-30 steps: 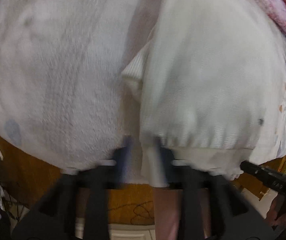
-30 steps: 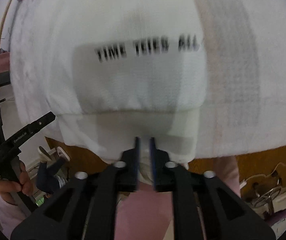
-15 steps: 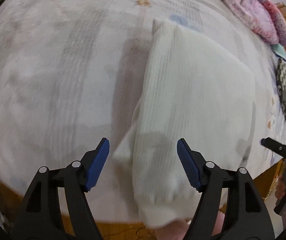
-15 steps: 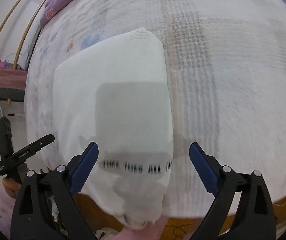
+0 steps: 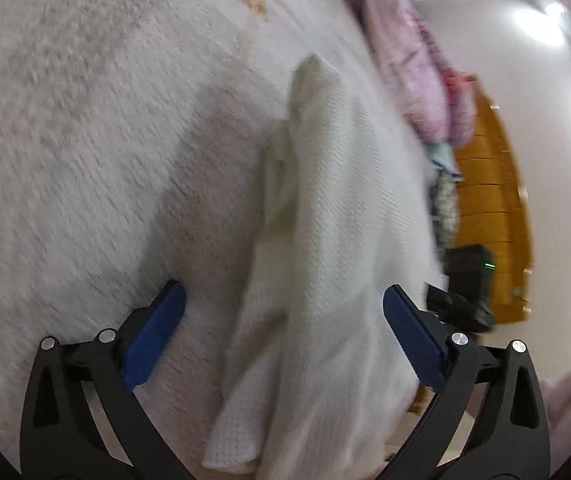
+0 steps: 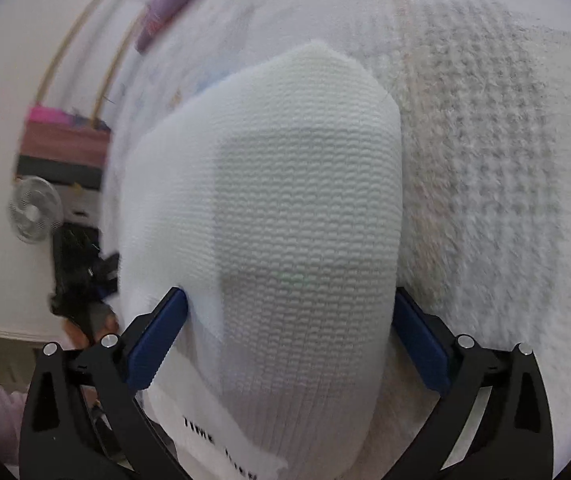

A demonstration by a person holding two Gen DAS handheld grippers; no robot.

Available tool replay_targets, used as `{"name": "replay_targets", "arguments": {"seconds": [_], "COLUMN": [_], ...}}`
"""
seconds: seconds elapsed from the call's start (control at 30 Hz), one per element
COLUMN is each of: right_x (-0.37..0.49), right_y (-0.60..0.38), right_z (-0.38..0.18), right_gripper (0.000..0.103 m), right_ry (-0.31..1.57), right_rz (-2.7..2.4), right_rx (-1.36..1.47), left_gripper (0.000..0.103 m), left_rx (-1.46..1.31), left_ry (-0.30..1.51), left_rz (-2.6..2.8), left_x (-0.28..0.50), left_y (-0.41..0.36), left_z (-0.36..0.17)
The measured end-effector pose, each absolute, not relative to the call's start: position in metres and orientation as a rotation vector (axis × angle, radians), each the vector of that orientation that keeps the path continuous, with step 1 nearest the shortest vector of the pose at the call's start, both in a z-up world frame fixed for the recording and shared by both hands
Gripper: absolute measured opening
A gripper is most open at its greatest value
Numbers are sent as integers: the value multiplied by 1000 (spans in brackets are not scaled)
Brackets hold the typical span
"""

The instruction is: Fold large clothes

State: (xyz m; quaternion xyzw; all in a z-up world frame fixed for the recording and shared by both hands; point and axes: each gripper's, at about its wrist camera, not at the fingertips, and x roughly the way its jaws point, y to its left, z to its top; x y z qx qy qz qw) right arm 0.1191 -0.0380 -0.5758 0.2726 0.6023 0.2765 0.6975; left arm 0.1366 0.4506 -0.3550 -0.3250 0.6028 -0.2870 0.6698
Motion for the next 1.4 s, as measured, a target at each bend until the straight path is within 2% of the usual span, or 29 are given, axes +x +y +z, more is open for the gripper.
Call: {"name": "replay_targets", "arguments": {"seconds": [0.1,0.2,0.27,0.37,0.43,0.47,0.5,0.53,0.57,0.6,0.67,0.77,0.9,1.1,1.27,1.4], "right_x": [109,95,82,69,78,83,84,80,78,74,68,68,61,57,46,37], "right_y": [-44,-39,-33,-44,-42,-39,-39,-45,-49,-55,-57,-53,-70,-113,-178,-242], "right_z": [-579,-582,-582,-593,-598,-596,-594,-584,-574,-561,-544,-512,-473,-382,-312,-272], "right_gripper": [97,97,97,97,97,97,91,81,57,44,38,36,35,35,35,35], "right_ry": [1284,1317,1365,1371,1407,1453,1477,1491,1490,1468,1454,1442,1424,1344,1245,1165], "right_rz": [621,701,758,782,792,761,732,682,658,643,615,570,559,520,452,407], "right_rx": [725,821,795,954,946,940,938,893,836,805,807,731,783,800,796,799], "left_gripper": [98,98,98,98,88,70,60,56,50,47,42,40,40,40,40,40], "left_rx": [-806,-824,-1081,-1237,-1203,-1141,-1086,-984,-883,-840,-748,-617,-580,-565,-528,-490], "left_ry": [1454,1563,1658,1641,1712,1723,1705,1662,1639,1631,1606,1596,1569,1521,1476,1466], "left_rz": [-817,-895,-936,-895,-762,-687,-662,-639,-616,-594,-533,-538,-555,-624,-741,-848], "left_x": [128,118,111,109,117,120,122,123,124,123,122,122,123,123,122,130], "left_y": [432,413,408,413,407,404,400,396,389,383,369,350,331,290,223,155], "left_z": [-363,-367,-387,-401,-404,-400,-394,-381,-367,-358,-332,-294,-245,-162,-96,-69]}}
